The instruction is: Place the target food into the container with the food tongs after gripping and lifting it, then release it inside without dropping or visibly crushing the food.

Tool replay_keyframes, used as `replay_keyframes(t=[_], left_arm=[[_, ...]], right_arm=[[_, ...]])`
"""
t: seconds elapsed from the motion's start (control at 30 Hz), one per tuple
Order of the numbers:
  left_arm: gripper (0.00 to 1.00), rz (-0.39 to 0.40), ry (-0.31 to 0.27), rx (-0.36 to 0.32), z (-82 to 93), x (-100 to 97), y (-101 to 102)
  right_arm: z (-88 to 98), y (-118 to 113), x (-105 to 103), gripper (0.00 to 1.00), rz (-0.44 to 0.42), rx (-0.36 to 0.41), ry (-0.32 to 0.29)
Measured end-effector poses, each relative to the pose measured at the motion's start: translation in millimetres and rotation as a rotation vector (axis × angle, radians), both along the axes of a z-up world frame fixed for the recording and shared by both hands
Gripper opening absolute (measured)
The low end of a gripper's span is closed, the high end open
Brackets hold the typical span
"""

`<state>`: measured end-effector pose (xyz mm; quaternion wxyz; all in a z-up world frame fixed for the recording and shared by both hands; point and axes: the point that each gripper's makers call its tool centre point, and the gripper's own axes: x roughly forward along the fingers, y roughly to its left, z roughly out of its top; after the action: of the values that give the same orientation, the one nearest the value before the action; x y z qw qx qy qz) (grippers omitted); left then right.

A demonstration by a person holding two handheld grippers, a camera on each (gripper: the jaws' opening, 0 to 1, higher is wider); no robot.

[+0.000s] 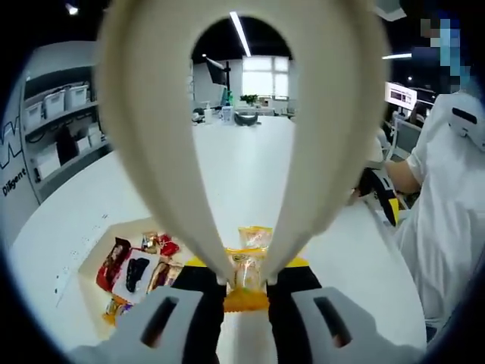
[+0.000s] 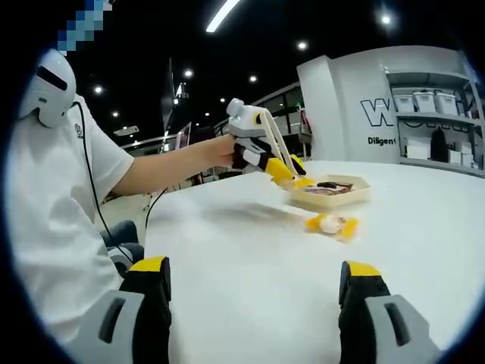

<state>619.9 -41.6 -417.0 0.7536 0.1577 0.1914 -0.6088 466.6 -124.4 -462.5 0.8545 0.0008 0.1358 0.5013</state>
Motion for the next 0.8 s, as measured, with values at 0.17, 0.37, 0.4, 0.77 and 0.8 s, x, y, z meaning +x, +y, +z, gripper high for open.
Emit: replay_keyframes(t=[0.17, 0.37, 0.4, 0.77, 0.8], left_arm=[[0.18, 0.015, -0.016, -0.011, 8.9, 12.3, -3], [0.18, 0.03, -0.025, -0.014, 12.3, 29.1, -9], [0.18, 0.034, -0.026, -0.014, 12.1, 32.0, -9], [0.18, 0.089, -0.018, -0.024, 3.8, 68.4, -12], [0.18, 0.094, -0.016, -0.026, 2.6, 71.4, -13]], right_arm=[[0.6, -1, 1, 0.92, -0.003, 0.001, -0.002], [0.2, -3, 2, 0.92, -0.005, 0.002, 0.0], [0.0, -3, 2, 0.92, -0.004, 0.003, 0.0], [-2.9, -6, 3, 0.92, -0.013, 0.002, 0.01], [-3.6, -7, 3, 0.92, -0.014, 0.001, 0.011]])
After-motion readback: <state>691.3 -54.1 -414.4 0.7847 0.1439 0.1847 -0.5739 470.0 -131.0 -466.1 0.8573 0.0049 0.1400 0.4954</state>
